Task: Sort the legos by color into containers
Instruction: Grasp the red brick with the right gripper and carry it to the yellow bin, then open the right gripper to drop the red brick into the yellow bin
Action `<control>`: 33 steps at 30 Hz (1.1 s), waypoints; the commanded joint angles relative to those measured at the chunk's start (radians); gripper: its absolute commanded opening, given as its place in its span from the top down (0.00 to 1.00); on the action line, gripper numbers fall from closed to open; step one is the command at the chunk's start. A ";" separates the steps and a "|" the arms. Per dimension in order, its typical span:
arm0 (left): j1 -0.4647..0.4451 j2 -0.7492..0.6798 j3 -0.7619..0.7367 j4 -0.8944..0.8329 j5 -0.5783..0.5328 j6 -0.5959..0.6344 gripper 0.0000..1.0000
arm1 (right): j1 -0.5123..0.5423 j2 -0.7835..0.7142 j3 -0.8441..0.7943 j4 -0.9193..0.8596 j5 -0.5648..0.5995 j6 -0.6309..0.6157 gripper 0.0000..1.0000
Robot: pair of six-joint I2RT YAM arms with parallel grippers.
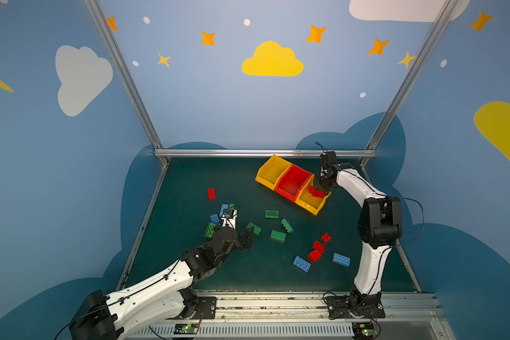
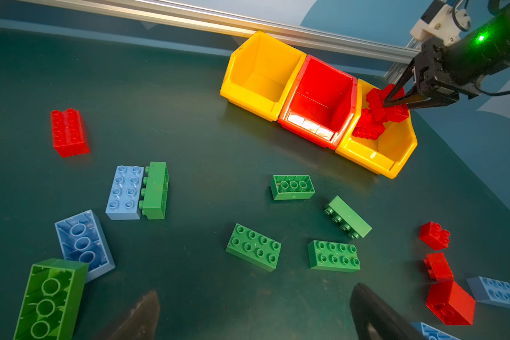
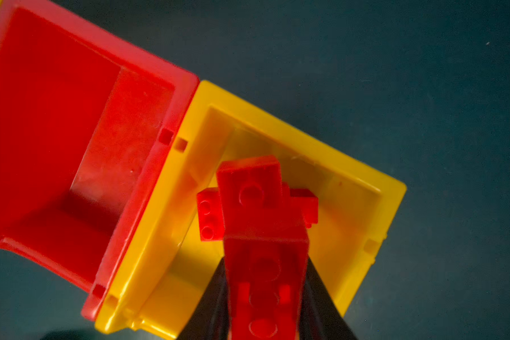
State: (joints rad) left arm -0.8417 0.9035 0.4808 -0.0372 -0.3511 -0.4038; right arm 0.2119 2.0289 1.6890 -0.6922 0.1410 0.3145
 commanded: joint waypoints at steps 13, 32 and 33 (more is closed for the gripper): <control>0.024 -0.028 0.001 0.004 0.020 -0.018 0.00 | 0.027 -0.031 -0.021 -0.015 -0.079 -0.008 0.55; 0.024 -0.269 -0.076 -0.091 0.048 -0.062 0.00 | 0.089 -0.169 -0.128 -0.042 -0.021 0.011 0.38; 0.024 -0.281 -0.079 -0.094 0.048 -0.064 0.00 | 0.091 -0.187 -0.131 -0.047 -0.019 0.008 0.38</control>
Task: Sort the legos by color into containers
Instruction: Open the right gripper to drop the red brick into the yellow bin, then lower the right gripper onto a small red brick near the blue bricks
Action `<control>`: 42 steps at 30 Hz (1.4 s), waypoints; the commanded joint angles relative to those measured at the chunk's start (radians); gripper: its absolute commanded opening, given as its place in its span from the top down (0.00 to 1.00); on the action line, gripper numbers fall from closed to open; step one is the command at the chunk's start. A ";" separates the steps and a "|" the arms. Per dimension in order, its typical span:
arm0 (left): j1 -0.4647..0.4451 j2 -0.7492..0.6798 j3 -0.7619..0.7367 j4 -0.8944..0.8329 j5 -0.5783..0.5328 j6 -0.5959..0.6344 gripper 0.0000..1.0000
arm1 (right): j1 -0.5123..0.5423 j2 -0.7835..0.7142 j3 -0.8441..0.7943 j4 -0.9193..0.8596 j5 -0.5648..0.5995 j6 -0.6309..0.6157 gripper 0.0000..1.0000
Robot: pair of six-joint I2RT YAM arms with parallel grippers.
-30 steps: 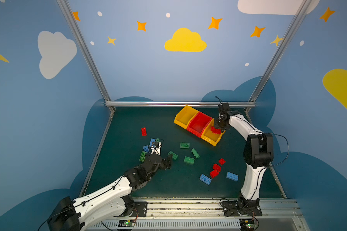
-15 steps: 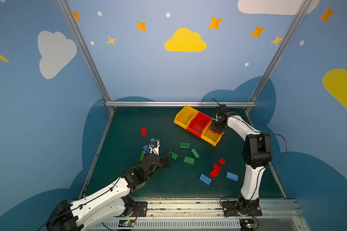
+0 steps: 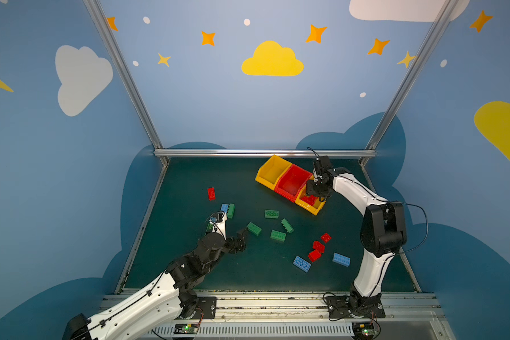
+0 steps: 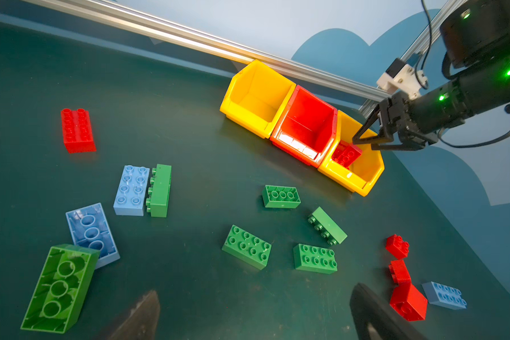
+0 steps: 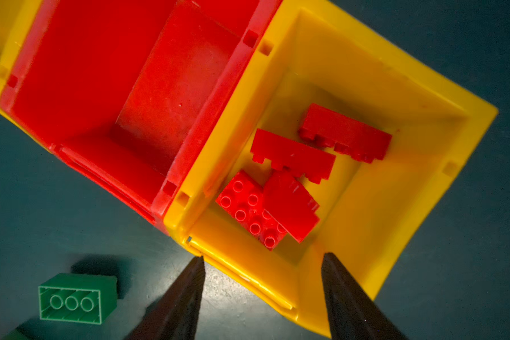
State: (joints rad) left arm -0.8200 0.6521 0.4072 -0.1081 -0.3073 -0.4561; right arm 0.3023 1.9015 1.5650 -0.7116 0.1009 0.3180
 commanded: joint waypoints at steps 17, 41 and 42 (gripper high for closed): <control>0.001 0.054 -0.019 0.091 0.160 -0.023 0.00 | 0.029 -0.522 -0.646 0.023 0.049 0.218 0.24; -0.013 -0.020 -0.062 0.051 0.148 -0.050 0.00 | 0.005 -0.462 -0.844 0.225 -0.001 0.469 0.40; -0.013 -0.016 -0.062 0.053 0.146 -0.047 0.00 | 0.003 -0.454 -0.841 0.224 -0.003 0.470 0.43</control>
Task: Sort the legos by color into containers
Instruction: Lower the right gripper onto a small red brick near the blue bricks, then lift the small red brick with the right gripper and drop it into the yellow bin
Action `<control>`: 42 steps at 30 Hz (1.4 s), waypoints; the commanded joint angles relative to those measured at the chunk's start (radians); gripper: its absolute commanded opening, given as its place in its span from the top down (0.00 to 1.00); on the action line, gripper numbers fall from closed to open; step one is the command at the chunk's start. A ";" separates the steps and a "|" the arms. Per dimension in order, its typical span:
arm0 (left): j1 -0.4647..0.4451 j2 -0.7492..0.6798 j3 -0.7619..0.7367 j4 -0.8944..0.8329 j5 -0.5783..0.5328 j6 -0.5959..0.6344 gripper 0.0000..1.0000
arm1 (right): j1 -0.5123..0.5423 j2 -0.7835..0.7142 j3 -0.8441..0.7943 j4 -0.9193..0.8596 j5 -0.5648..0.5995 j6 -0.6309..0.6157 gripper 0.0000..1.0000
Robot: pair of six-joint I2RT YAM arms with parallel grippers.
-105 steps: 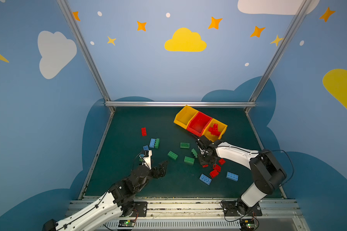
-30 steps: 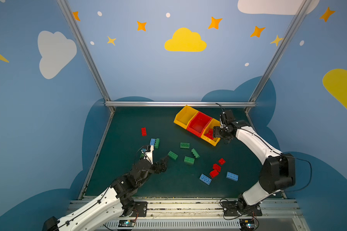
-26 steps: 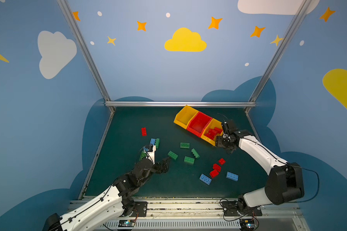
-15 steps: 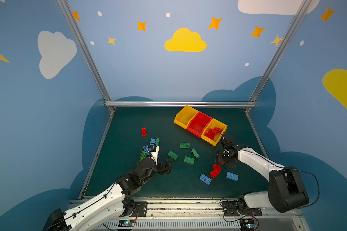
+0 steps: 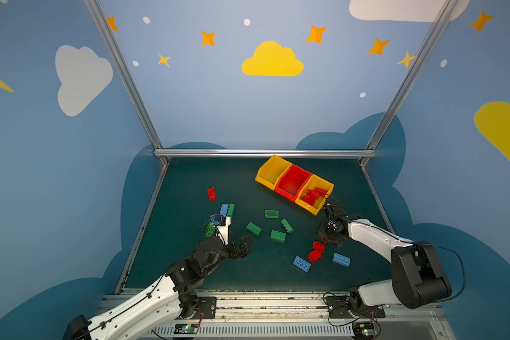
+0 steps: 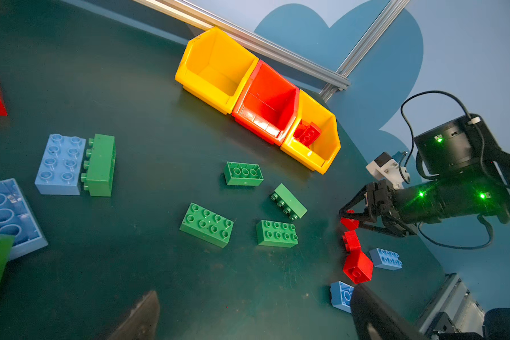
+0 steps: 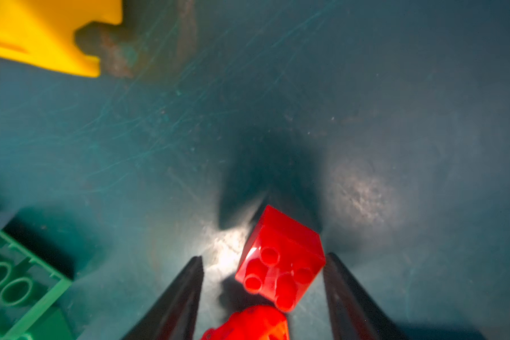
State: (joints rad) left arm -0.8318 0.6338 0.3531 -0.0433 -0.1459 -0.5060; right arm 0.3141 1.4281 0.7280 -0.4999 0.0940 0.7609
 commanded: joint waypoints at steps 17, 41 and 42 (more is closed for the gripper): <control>0.002 0.175 0.063 0.043 0.009 0.065 0.00 | -0.009 -0.001 0.206 -0.111 0.044 -0.101 0.74; 0.014 0.550 0.333 -0.038 -0.058 0.106 0.00 | -0.127 0.596 0.970 -0.137 -0.040 -0.252 0.49; 0.016 0.547 0.331 -0.040 -0.060 0.107 0.00 | -0.129 0.600 0.972 -0.133 -0.056 -0.260 0.39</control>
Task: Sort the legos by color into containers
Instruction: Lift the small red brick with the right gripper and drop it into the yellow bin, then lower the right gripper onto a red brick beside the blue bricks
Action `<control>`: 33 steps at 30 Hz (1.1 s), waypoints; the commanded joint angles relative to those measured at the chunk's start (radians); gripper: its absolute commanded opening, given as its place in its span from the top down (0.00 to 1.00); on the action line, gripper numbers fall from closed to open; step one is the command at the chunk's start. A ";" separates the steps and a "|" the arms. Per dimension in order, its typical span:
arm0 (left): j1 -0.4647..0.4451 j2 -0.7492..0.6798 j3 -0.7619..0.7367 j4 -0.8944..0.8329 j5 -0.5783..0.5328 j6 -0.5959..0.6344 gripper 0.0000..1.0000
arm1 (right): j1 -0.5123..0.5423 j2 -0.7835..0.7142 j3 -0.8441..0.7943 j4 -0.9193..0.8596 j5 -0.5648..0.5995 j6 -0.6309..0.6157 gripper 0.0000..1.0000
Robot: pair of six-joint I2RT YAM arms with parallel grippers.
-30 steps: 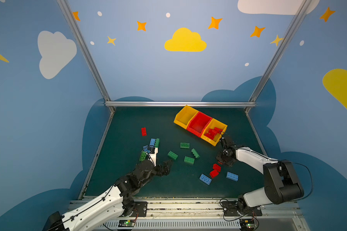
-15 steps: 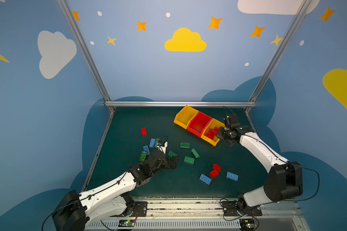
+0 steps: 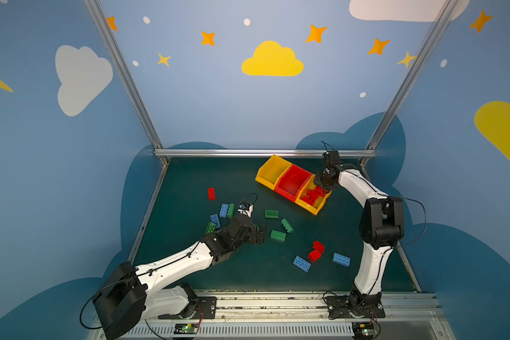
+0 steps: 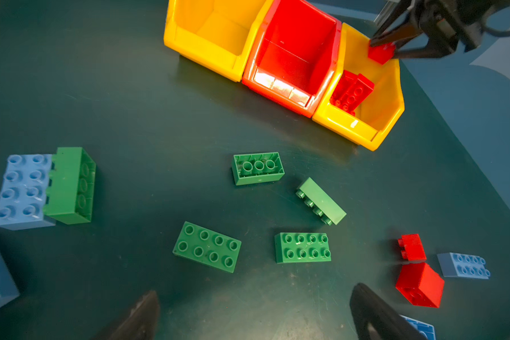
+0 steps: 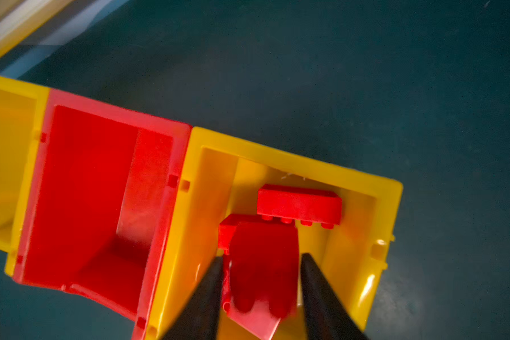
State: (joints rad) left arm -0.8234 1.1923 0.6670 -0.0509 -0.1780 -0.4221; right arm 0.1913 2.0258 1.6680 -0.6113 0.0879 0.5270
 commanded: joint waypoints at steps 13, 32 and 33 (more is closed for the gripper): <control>0.011 -0.191 -0.108 -0.014 0.020 -0.041 0.00 | 0.044 -0.296 -0.289 0.013 -0.050 -0.046 0.26; -0.017 -0.487 -0.335 -0.028 0.078 -0.184 0.00 | 0.293 -0.671 -0.855 0.057 -0.041 0.036 0.26; -0.020 -0.494 -0.337 -0.035 0.075 -0.188 0.00 | 0.299 -0.673 -0.870 0.061 -0.039 0.040 0.26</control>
State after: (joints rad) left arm -0.8352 0.7174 0.3351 -0.0700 -0.1047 -0.5793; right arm 0.4740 1.3727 0.8272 -0.5728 0.0422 0.5350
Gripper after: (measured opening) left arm 0.998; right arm 0.740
